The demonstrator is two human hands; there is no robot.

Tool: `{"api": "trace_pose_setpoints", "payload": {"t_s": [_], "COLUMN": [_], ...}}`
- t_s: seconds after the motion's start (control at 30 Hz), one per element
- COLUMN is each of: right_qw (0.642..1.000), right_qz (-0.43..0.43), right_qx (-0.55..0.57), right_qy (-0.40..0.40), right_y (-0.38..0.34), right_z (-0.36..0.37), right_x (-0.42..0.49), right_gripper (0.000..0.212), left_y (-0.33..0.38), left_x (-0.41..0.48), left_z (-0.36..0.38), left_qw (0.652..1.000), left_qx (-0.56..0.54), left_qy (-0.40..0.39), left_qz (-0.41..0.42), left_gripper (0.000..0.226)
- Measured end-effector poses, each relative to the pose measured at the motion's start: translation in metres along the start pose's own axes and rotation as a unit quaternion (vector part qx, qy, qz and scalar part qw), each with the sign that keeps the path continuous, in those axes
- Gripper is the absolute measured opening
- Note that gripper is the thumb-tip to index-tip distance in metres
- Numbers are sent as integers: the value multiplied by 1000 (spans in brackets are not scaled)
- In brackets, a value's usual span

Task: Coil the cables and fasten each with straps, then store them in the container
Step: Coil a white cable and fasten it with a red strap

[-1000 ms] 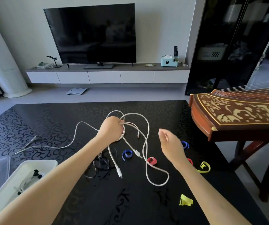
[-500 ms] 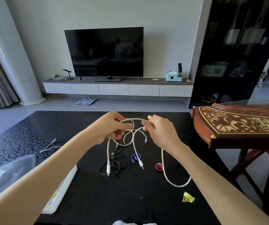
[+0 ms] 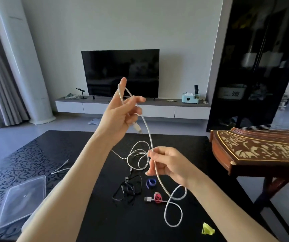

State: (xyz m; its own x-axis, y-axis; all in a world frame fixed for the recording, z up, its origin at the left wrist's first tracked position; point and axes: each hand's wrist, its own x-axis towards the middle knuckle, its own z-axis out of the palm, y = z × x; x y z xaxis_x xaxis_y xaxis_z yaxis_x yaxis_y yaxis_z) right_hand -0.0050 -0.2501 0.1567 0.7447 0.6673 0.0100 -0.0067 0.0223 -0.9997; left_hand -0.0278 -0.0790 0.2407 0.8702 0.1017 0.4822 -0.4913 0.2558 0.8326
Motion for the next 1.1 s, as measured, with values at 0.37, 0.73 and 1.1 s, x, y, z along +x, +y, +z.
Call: {"api": "trace_pose_setpoints", "payload": {"t_s": [0.37, 0.73, 1.1], "right_qw": [924, 899, 911], "right_qz": [-91, -215, -233], "right_qx": [-369, -349, -266], "right_qy": [49, 156, 211], "right_y": [-13, -71, -74], "right_z": [9, -23, -30], "right_x": [-19, -2, 29], "right_gripper": [26, 22, 26], "left_y": [-48, -48, -49], "left_x": [-3, -28, -25], "left_z": [1, 4, -2], "left_qw": [918, 937, 972], "left_qx": [395, 290, 162], "left_qy": [-18, -146, -131], "left_qz": [27, -127, -110], "left_gripper": [35, 64, 48]}}
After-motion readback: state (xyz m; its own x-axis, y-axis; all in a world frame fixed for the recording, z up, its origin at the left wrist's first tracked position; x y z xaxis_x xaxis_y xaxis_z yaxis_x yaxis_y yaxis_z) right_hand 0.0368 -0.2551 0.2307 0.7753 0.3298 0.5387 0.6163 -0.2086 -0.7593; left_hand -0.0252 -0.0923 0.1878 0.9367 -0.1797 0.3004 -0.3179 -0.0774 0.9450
